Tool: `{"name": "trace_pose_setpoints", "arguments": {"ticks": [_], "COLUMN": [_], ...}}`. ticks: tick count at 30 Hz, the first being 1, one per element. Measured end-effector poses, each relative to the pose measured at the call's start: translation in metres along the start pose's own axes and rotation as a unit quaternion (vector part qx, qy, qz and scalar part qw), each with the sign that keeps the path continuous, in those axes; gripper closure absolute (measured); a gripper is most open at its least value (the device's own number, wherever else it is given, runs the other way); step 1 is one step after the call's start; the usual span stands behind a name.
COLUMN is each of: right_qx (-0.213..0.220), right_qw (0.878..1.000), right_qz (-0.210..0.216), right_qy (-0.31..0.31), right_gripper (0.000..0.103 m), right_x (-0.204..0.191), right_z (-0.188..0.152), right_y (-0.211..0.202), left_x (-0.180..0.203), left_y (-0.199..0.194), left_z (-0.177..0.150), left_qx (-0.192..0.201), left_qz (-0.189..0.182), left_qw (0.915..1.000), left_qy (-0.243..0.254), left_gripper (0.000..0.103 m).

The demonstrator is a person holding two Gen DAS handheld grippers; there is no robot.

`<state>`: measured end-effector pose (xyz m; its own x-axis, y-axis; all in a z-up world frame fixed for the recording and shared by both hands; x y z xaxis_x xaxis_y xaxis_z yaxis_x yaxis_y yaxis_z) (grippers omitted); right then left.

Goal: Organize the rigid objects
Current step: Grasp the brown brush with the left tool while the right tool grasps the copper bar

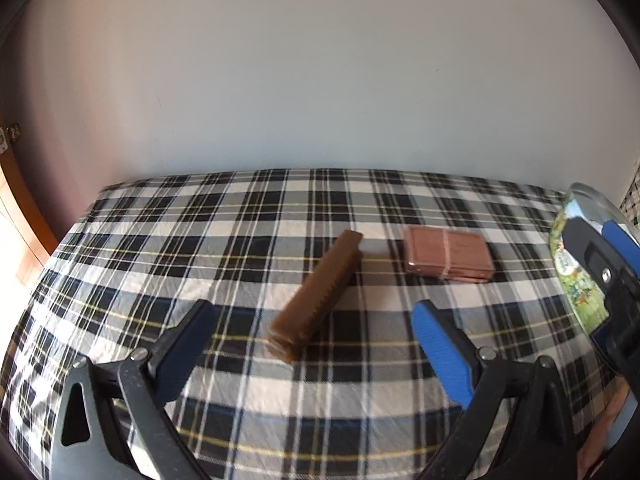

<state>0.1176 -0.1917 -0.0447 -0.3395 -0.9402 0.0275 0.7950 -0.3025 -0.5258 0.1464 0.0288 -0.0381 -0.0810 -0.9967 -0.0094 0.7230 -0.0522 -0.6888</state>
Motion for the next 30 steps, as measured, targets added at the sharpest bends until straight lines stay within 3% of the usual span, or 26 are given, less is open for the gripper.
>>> {"name": "trace_pose_setpoints", "arguments": {"ticks": [6, 11, 15, 18, 22, 27, 30], "right_qx": [-0.037, -0.084, -0.118, -0.132, -0.149, -0.170, -0.186], "right_qw": [0.999, 0.993, 0.985, 0.980, 0.974, 0.967, 0.964], "right_qz": [0.036, 0.076, 0.102, 0.095, 0.118, 0.128, 0.139], "right_qy": [-0.004, -0.025, -0.076, -0.113, -0.127, -0.144, -0.128], "right_gripper": [0.022, 0.022, 0.022, 0.022, 0.022, 0.022, 0.022], "right_x": [-0.008, -0.014, -0.025, -0.030, -0.033, -0.037, -0.034], "right_z": [0.002, 0.002, 0.004, 0.006, 0.009, 0.009, 0.009], "right_y": [0.022, 0.049, 0.074, 0.090, 0.107, 0.124, 0.133], "left_x": [-0.006, -0.010, -0.012, -0.013, -0.012, -0.014, -0.016], "left_y": [0.027, 0.052, 0.052, 0.054, 0.057, 0.054, 0.054], "left_z": [0.014, 0.014, 0.013, 0.013, 0.012, 0.016, 0.017], "left_qx": [-0.029, -0.088, -0.085, -0.084, -0.081, -0.073, -0.069], "left_qz": [0.005, -0.025, -0.020, -0.016, -0.017, -0.023, -0.028], "left_qw": [0.9995, 0.9958, 0.9962, 0.9963, 0.9966, 0.9971, 0.9972], "left_qy": [0.010, -0.003, -0.009, -0.008, -0.003, 0.001, 0.003], "left_gripper": [0.008, 0.015, 0.017, 0.020, 0.028, 0.051, 0.071]}}
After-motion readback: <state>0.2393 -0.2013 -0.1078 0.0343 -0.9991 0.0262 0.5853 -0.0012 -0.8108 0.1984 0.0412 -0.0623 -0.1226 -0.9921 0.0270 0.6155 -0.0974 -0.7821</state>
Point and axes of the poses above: each gripper's, at about its wrist camera, not at the fingertips, and y roughly the way its jaws point, x to its right, z to its top, the point moved 1 cm from there along y, roughly the way its jaws point, and after that the axes turned 1 degree about -y, right-handed, at the moved point
